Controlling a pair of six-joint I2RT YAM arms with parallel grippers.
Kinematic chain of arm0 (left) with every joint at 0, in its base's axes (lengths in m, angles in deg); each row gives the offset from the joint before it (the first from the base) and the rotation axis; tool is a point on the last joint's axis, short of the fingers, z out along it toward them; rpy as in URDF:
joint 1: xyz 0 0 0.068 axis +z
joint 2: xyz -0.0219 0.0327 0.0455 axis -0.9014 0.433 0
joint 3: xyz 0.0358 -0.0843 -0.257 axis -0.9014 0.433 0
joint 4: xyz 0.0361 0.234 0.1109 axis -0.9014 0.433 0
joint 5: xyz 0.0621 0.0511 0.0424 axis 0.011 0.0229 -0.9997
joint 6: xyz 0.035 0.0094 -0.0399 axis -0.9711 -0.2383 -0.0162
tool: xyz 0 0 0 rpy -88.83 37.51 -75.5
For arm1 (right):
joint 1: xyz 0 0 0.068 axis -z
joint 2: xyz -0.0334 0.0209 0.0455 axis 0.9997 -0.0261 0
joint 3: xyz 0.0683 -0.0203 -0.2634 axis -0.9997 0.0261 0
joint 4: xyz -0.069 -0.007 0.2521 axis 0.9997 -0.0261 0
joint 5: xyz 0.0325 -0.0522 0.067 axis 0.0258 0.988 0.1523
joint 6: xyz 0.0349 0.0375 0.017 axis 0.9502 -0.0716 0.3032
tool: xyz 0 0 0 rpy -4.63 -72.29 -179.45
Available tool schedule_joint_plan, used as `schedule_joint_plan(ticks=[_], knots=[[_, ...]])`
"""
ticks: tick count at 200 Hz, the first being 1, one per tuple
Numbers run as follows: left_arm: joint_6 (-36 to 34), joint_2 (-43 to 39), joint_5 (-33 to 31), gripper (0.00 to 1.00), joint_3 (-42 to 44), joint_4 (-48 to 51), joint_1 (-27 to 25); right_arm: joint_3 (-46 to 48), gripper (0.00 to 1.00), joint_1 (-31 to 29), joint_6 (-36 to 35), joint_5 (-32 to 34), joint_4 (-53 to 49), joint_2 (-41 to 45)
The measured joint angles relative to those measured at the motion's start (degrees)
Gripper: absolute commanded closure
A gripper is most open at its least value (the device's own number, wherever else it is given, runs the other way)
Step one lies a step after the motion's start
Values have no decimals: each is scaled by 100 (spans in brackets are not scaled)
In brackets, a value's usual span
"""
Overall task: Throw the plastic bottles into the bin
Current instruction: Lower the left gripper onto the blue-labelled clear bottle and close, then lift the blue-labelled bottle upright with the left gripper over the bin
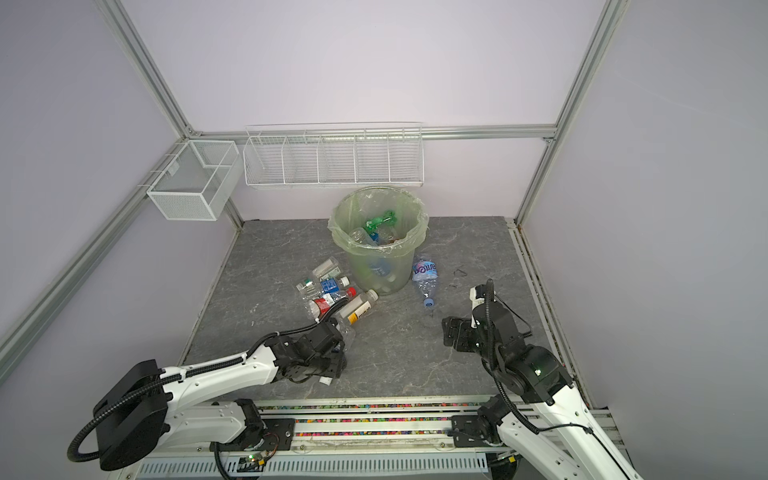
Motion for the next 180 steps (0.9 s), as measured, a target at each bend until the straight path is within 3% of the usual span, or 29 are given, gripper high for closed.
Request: schedule_joint_plan(ticks=[116,180], knots=[[-31,-2413,-686,68,-531,321,-199,223,12,7,149,-199,-85,146],[-455,-3005,-1141,69,-1513,363,-203,520,12,9,234,-350,-140,195]])
